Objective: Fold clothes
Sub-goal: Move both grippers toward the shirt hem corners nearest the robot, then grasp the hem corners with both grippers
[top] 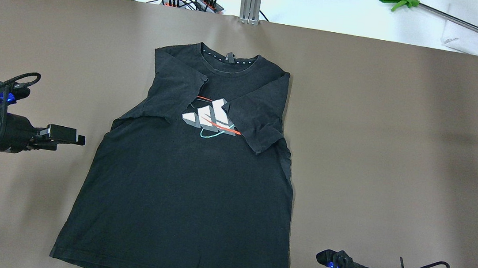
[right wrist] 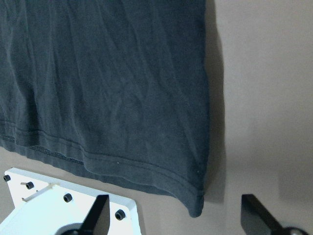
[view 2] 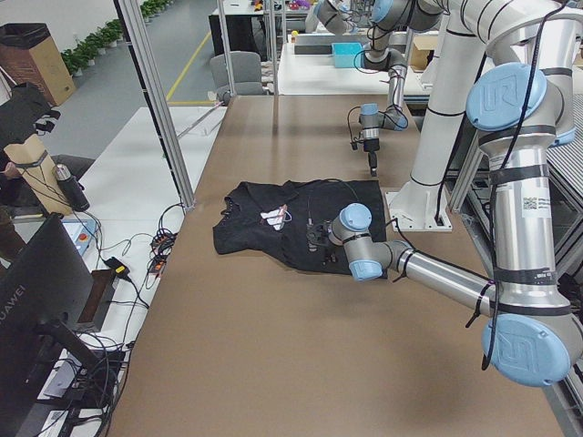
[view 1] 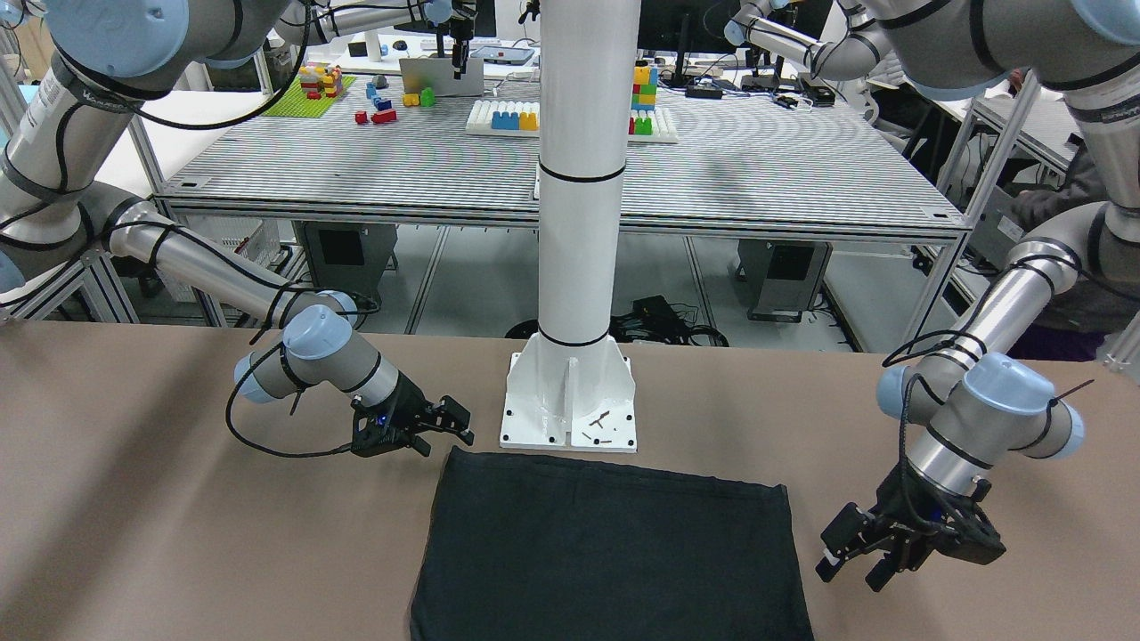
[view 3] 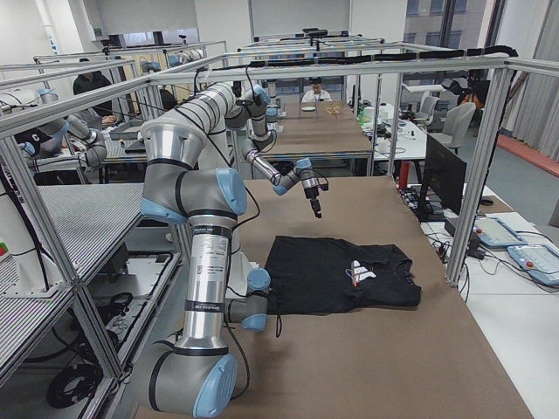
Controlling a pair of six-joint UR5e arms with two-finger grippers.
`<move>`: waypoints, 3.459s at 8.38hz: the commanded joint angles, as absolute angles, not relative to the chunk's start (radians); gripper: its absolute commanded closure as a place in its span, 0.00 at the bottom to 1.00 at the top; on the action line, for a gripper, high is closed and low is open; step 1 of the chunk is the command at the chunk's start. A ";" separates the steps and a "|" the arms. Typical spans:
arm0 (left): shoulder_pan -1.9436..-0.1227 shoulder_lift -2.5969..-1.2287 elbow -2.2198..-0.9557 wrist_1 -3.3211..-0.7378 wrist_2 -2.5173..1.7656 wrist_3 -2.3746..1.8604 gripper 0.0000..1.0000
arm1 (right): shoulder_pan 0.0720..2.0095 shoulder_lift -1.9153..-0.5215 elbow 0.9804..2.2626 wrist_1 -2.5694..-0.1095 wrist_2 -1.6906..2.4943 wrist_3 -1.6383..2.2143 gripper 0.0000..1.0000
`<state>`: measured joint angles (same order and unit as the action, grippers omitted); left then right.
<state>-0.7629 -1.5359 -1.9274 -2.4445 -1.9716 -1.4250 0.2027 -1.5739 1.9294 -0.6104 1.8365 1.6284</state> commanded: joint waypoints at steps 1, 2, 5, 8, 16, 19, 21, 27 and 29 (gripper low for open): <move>-0.762 -1.536 -1.930 -2.444 -1.970 -1.424 0.07 | 0.167 -1.559 1.919 -0.621 1.810 1.628 0.06; -0.762 -1.536 -1.930 -2.444 -1.970 -1.424 0.07 | 0.169 -1.543 1.908 -0.621 1.801 1.628 0.09; -0.761 -1.542 -1.921 -2.442 -1.970 -1.414 0.07 | 0.172 -1.529 1.867 -0.627 1.783 1.629 0.38; -0.761 -1.543 -1.919 -2.442 -1.970 -1.413 0.07 | 0.175 -1.520 1.856 -0.626 1.775 1.629 1.00; -0.640 -1.364 -2.005 -2.577 -1.918 -1.425 0.07 | 0.230 -1.522 1.945 -0.612 1.766 1.614 1.00; -0.407 -1.336 -2.002 -2.579 -1.674 -1.489 0.07 | 0.232 -1.520 1.951 -0.614 1.758 1.611 1.00; -0.266 -1.335 -1.996 -2.626 -1.535 -1.537 0.07 | 0.241 -1.519 1.953 -0.612 1.761 1.611 1.00; -0.184 -1.319 -1.911 -2.746 -1.465 -1.551 0.07 | 0.258 -1.505 1.954 -0.612 1.769 1.609 1.00; -0.150 -1.319 -1.911 -2.746 -1.427 -1.554 0.07 | 0.259 -1.505 1.956 -0.612 1.769 1.609 1.00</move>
<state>-0.1797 -1.3199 -1.9156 -2.7373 -1.4561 -1.5508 0.2573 -1.5058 1.9549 -0.6120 1.7686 1.6092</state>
